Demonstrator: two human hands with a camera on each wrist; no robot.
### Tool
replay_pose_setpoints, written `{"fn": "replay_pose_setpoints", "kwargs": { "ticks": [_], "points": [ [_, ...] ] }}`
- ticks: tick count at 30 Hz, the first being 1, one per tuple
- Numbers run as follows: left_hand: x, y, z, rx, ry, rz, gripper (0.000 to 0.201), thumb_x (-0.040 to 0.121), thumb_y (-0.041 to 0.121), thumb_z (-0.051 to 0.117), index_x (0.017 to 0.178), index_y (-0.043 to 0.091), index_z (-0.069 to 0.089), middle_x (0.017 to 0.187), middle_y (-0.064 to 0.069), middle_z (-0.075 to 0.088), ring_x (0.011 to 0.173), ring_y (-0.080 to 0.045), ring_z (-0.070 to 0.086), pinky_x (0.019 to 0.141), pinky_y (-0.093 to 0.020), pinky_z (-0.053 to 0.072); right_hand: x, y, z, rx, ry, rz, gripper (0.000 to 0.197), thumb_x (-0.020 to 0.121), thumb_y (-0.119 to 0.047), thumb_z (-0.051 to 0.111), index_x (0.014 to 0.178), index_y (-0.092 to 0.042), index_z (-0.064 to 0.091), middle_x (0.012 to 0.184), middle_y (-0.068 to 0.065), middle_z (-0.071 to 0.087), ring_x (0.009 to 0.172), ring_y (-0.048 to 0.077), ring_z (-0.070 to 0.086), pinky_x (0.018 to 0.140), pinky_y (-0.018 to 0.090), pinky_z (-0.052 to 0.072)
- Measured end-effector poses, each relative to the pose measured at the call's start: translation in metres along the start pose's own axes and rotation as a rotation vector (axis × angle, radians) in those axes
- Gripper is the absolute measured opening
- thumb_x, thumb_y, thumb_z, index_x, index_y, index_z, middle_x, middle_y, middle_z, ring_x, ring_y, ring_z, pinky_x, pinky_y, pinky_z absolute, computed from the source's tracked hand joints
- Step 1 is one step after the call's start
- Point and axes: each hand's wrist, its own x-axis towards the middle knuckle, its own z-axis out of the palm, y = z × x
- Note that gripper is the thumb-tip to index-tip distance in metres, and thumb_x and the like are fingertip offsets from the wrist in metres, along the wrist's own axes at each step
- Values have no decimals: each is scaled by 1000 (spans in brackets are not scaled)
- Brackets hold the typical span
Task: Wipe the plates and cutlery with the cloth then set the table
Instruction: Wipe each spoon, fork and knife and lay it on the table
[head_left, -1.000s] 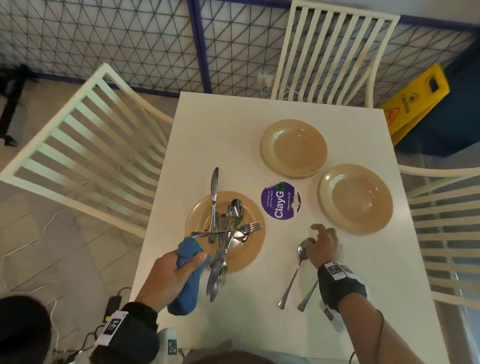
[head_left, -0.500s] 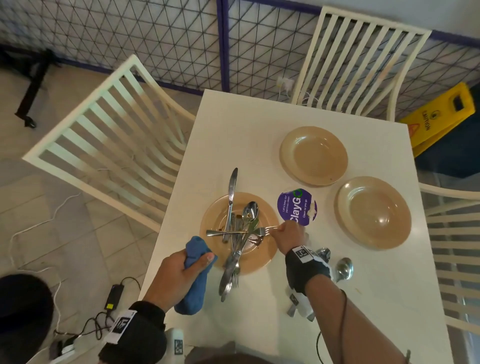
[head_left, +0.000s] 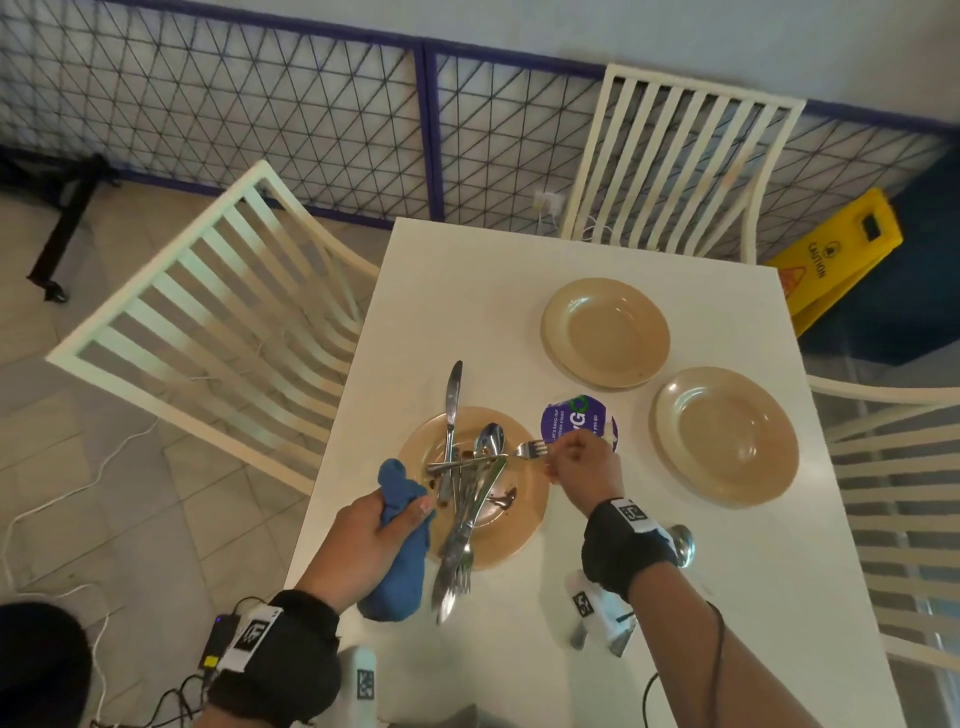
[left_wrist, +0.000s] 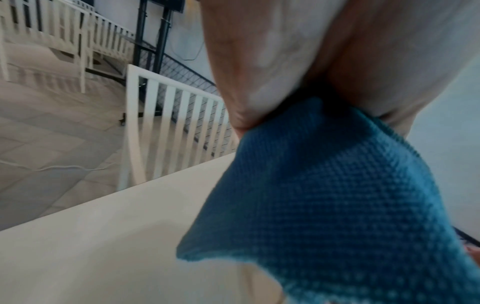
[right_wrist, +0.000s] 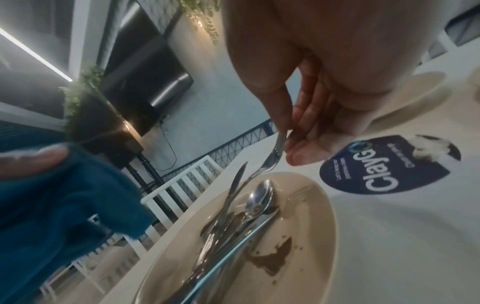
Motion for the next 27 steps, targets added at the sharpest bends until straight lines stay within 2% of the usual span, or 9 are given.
{"fn": "replay_pose_setpoints", "kwargs": {
  "ticks": [2,4,8,11,14,18,21,24,27],
  "points": [
    [7,22,2,66,0,67,24,96,48,55,90,26,63,80,7,69,79,-4,64,68,-20,43,-5,-5,-11,-16,12,-67,13,91,-10,61,81,-18,63,73,3,72,69,14,70,70,28,57],
    [17,46,8,144,-21,152,29,96,51,53,98,23,63,87,7,68,84,-5,63,69,-19,43,-10,-12,-24,-26,5,-124,8,90,-14,62,82,-17,64,76,7,73,72,16,70,71,28,57],
    [43,100,35,477,-11,370,42,98,55,46,102,15,60,92,-4,64,89,-19,62,78,-36,53,-26,-25,-52,-78,5,-291,6,86,-17,66,83,-13,65,75,6,70,74,22,64,70,32,51],
    [49,133,62,681,-111,418,41,99,52,47,110,14,55,105,-9,59,106,-24,53,86,-41,49,-39,-32,-68,-35,21,-401,7,89,-17,65,83,-14,63,70,1,67,64,16,61,61,26,48],
    [47,140,79,631,-173,374,36,98,52,47,110,19,56,102,-11,60,94,-29,60,83,-41,51,-46,-34,-80,-31,40,-489,7,91,-17,63,85,-14,62,68,1,66,62,15,60,57,23,47],
    [36,114,82,530,-154,429,40,95,62,42,98,28,61,89,0,67,81,-20,65,77,-40,55,-42,-33,-112,35,129,-528,7,90,-12,64,84,-14,62,66,-6,64,58,6,55,59,18,44],
    [30,88,82,454,-198,386,40,90,59,45,101,24,58,84,4,69,76,-13,68,77,-39,58,-36,-29,-134,87,111,-521,8,91,-16,64,84,-20,63,72,-5,69,69,14,66,67,29,55],
    [26,92,90,386,-167,380,48,86,69,39,86,26,61,83,3,68,77,-13,68,78,-42,57,-39,-26,-134,131,52,-525,5,85,-32,60,84,-28,62,75,-1,70,74,24,69,73,48,59],
    [7,126,100,278,-120,407,36,98,52,48,73,29,60,72,6,66,71,-4,64,74,-28,51,-47,-25,-126,140,6,-560,5,84,-36,58,86,-33,61,75,0,71,72,24,70,71,51,58]
  ]
}}
